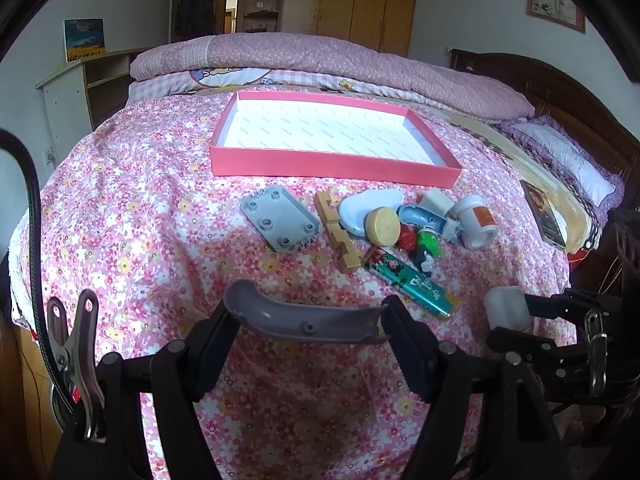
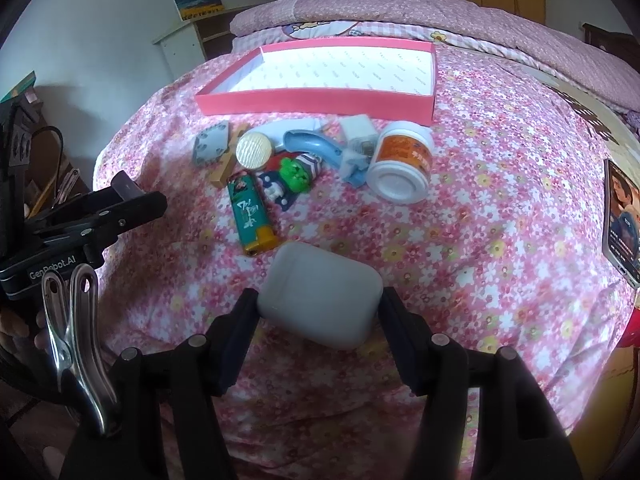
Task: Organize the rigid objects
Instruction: 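Lift the grey handle with the left gripper while the right gripper lifts the white earbud case, then carry the grey handle and white case over the pink tray with both grippers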
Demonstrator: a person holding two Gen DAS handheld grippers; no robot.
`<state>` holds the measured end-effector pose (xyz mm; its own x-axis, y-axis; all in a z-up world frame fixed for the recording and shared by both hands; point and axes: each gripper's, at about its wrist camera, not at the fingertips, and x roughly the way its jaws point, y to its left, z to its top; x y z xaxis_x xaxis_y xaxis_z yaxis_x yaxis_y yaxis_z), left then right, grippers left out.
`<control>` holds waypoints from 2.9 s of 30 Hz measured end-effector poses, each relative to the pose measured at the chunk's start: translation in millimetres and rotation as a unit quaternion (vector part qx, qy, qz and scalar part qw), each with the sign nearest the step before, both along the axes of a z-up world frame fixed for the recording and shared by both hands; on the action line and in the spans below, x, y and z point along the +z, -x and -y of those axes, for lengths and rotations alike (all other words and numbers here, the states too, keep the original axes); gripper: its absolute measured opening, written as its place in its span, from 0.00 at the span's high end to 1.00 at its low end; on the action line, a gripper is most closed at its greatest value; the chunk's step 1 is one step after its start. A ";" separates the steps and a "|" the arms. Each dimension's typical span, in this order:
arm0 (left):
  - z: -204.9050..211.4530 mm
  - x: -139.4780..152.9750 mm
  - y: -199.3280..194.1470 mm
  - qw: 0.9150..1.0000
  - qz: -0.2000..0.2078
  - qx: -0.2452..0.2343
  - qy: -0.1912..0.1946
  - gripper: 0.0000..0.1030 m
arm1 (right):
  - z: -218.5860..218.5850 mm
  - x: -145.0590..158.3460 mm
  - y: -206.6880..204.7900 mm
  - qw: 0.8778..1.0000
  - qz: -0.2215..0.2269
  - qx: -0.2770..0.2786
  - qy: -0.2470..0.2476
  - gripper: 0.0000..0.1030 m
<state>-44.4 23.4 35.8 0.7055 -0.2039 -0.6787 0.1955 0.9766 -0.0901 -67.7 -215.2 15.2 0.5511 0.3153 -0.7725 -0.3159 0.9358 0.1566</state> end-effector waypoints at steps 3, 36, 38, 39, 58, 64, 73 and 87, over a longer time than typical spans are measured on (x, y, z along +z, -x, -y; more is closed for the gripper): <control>-0.1 1.6 -0.5 1.000 -0.001 -0.001 0.005 0.27 | 0.8 1.9 -0.3 1.000 0.003 -0.001 -0.003 0.40; 7.5 21.0 -9.3 1.000 0.012 -0.003 0.010 0.27 | -1.0 18.1 -9.0 1.000 0.024 0.007 -0.009 0.40; 7.5 21.6 -10.5 1.000 0.011 -0.003 0.009 0.27 | -1.3 18.6 -9.8 1.000 0.024 0.008 -0.009 0.40; 7.5 21.6 -10.5 1.000 0.011 -0.003 0.010 0.27 | -1.2 18.5 -9.8 1.000 0.024 0.007 -0.009 0.40; 14.1 42.4 -44.6 1.000 0.028 -0.006 0.005 0.27 | -2.8 37.2 -35.3 0.999 0.042 0.011 -0.007 0.40; 18.9 54.3 -69.9 0.999 0.039 -0.008 -0.002 0.27 | -2.7 50.1 -58.8 0.998 0.053 0.007 -0.011 0.40; 25.9 66.9 -105.1 0.999 0.049 -0.007 -0.010 0.27 | 0.0 64.1 -96.1 0.998 0.062 0.001 -0.024 0.40; 37.2 67.1 -157.8 0.999 0.044 -0.009 -0.018 0.27 | 4.6 73.3 -153.8 0.997 0.057 -0.020 -0.038 0.40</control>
